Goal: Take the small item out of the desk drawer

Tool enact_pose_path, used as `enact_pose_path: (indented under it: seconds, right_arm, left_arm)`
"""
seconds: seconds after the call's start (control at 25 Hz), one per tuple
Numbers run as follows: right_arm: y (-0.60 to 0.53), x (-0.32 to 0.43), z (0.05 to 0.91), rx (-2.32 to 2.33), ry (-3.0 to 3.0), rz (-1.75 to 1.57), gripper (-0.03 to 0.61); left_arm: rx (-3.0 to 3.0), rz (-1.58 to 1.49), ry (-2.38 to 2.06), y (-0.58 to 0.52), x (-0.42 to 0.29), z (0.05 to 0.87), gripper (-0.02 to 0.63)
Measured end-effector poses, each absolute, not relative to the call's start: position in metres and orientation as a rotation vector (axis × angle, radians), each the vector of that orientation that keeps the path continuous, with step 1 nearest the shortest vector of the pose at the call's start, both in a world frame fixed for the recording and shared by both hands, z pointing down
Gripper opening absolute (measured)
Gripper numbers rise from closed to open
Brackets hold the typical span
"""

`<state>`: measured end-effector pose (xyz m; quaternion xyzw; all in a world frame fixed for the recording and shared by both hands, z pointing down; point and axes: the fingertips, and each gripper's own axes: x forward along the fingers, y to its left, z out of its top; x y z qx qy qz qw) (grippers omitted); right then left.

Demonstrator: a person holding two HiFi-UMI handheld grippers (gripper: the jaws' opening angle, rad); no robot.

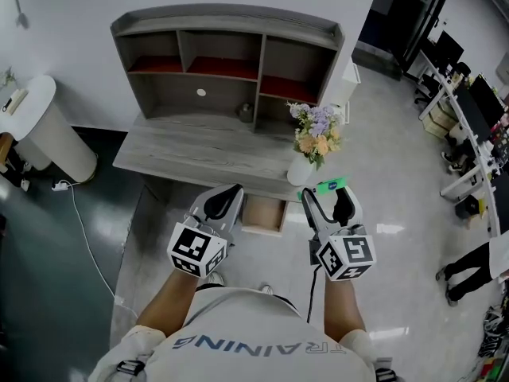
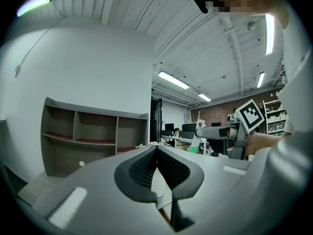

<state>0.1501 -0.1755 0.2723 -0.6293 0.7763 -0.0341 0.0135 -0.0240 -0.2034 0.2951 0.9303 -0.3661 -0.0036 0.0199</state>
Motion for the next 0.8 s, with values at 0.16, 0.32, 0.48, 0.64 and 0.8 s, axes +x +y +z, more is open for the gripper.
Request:
enact_pose_path:
  seconds: [0.16, 0.32, 0.48, 0.64, 0.8]
  right_arm:
    - [-0.178, 0.144, 0.279, -1.960, 2.428, -0.132, 0.357]
    - [-0.181, 0.141, 0.284, -1.952, 2.425, -0.161, 0.357]
    - [-0.181, 0.135, 0.290, -1.946, 2.435, -0.176, 0.357]
    - [-0.183, 0.129, 0.294, -1.932, 2.438, -0.201, 0.357]
    - [-0.188, 0.121, 0.297, -1.913, 2.451, -0.223, 0.357]
  left_arm:
    - [2.878, -0.006, -1.139, -0.205, -0.029, 0.297, -0.002]
    - [2.874, -0.006, -1.143, -0.207, -0.034, 0.298, -0.002]
    - [2.875, -0.001, -1.141, -0.206, -0.037, 0.299, -0.002]
    - [2.873, 0.010, -1.133, -0.207, -0.039, 0.302, -0.002]
    - [2.873, 0.026, -1.117, -0.209, -0.041, 0.304, -0.002]
